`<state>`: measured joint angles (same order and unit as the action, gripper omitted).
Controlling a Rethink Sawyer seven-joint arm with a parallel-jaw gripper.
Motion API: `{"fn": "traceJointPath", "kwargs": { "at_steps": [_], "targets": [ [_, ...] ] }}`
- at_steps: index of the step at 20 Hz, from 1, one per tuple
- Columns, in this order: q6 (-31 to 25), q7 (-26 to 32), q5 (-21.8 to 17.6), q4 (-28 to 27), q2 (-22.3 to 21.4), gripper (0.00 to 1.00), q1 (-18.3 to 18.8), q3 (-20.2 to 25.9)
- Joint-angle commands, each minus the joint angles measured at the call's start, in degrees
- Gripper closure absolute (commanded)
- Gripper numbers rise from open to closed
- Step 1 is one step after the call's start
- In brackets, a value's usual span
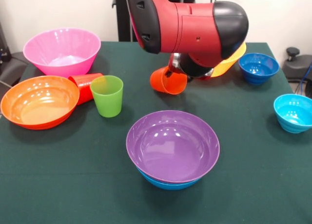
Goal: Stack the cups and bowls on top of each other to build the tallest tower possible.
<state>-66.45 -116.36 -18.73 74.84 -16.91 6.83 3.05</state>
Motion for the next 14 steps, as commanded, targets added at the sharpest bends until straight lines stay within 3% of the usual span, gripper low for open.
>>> {"fn": "traceJointPath", "kwargs": {
  "at_steps": [1,11,14],
  "targets": [
    [-3.06,15.13,-6.41,-0.46,-2.82,0.0,1.48,3.56],
    [2.31,19.2,-9.36,11.68,-9.37,0.0,7.33,4.46],
    [4.11,19.85,-11.2,13.79,-9.45,0.0,9.13,4.96]
  ]
}}
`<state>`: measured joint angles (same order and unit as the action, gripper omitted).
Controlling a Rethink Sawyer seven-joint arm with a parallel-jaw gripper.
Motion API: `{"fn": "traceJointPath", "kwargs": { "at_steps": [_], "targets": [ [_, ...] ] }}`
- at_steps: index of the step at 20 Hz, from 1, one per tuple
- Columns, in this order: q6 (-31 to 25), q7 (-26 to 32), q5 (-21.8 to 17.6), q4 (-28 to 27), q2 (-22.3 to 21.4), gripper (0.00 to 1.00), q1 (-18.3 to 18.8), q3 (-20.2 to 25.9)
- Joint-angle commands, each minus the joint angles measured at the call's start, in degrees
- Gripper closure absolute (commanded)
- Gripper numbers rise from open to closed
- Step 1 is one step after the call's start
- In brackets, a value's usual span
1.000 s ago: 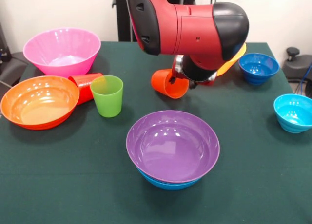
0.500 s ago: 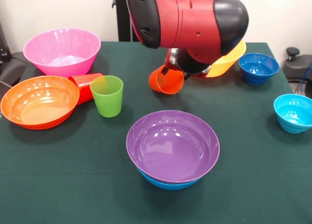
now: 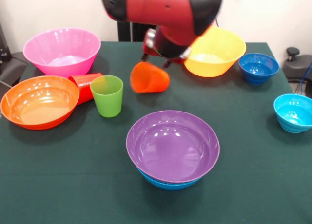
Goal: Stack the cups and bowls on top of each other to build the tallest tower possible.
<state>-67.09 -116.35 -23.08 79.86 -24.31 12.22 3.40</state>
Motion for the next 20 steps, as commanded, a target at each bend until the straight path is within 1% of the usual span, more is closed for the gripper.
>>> {"fn": "traceJointPath", "kwargs": {
  "at_steps": [1,4,7,10,13,16,19,20],
  "targets": [
    [5.35,19.72,-7.49,9.09,-1.76,0.0,4.25,4.84],
    [6.91,19.07,-9.33,10.24,-0.95,0.0,5.72,5.66],
    [7.91,18.85,-10.12,11.53,0.07,0.0,7.48,7.55],
    [8.38,20.48,-10.53,10.82,1.71,0.0,9.27,10.17],
    [8.74,20.71,-11.01,9.28,1.49,0.0,9.68,12.05],
    [11.86,19.22,-10.25,9.46,0.19,0.0,10.91,14.08],
    [15.03,16.72,-9.29,11.8,-4.24,0.0,11.16,15.62],
    [16.9,16.21,-9.0,12.45,-5.75,0.0,11.7,16.43]
  ]
}}
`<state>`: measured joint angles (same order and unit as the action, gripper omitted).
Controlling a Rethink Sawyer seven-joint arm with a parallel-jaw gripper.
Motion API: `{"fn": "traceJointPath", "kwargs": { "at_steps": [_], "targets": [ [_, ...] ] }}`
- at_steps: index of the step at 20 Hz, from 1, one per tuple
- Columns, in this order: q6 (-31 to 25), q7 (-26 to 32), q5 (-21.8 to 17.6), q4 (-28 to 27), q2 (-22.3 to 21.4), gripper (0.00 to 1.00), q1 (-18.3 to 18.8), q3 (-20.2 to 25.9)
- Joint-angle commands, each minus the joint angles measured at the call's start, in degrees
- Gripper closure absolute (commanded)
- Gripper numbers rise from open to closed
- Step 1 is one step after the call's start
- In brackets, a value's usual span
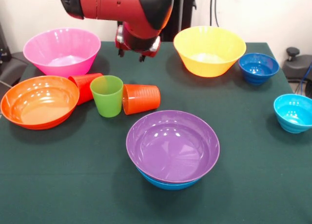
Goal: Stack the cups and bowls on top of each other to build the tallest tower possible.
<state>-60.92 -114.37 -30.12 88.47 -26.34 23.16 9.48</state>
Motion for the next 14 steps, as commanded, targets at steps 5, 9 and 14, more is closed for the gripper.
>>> {"fn": "traceJointPath", "kwargs": {
  "at_steps": [5,9,14],
  "targets": [
    [17.88,12.2,-1.66,6.24,-11.09,0.0,2.26,13.53],
    [20.46,10.17,-2.11,5.69,-12.78,0.0,2.55,14.02],
    [21.61,8.58,-5.86,-0.35,-8.0,0.0,-0.31,11.72]
  ]
}}
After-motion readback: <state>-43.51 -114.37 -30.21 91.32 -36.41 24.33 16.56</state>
